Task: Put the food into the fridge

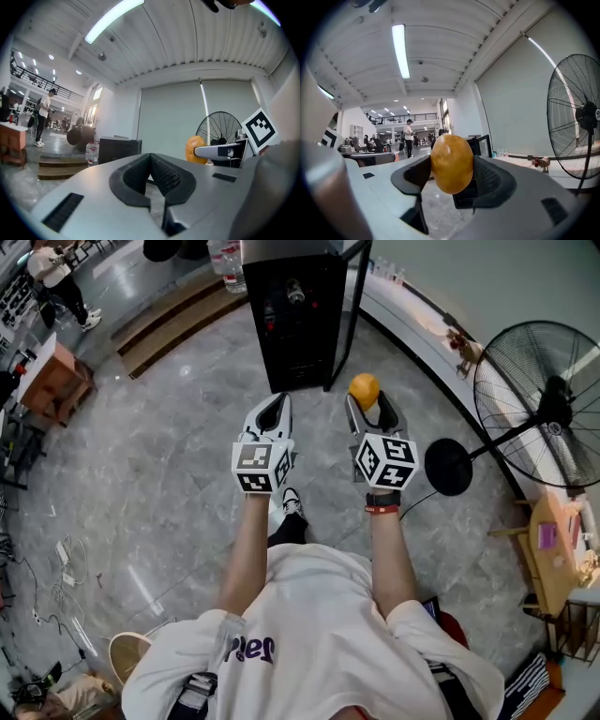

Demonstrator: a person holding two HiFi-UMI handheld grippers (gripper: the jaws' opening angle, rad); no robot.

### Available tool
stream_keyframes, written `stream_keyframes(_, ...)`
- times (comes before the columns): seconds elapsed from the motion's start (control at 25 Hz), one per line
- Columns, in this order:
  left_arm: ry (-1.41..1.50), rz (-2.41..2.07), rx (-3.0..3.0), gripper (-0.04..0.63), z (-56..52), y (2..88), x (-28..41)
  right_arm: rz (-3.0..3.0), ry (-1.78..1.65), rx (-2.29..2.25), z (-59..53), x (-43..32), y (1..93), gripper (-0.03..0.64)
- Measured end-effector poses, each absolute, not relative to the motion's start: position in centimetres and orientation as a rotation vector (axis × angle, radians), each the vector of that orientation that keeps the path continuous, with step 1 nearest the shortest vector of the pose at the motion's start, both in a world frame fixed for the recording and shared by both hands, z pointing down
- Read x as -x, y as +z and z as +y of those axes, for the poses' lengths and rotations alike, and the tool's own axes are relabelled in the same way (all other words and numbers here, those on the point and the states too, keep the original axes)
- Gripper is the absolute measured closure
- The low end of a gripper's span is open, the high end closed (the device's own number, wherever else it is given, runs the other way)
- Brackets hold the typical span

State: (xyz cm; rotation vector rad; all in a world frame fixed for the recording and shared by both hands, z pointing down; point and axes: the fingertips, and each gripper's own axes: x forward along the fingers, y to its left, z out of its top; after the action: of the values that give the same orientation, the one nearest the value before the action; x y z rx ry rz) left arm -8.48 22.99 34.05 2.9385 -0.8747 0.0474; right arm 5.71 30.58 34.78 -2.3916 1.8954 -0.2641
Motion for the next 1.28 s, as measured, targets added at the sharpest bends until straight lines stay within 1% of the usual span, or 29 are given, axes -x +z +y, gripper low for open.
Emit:
stream_keyframes(0.56,0.016,-0.884,-2.924,0.578,6.3,33.4,4.4,1.906,-0.35,2.423,13.0,-9.6,35.1,0.314)
stream_keyframes(0.84,0.015,-0.897,-2.91,0.578,-1.3,34.3,3.5,2.028,-0.409,2.317,4.5,-9.0,36.2,0.314)
stream_keyframes(1.04,0.064,-0.853,-2.924,0.578,-5.9,35.2,2.8,2.121,-0.405,2.221,-1.0,-8.2,36.1,0.314)
stream_keyframes(1.28,0.028,-0.941,-2.927,0.578,-11.6,35.3,3.7,2.124,-0.417,2.187,-6.5,-8.1,36.2,0.314)
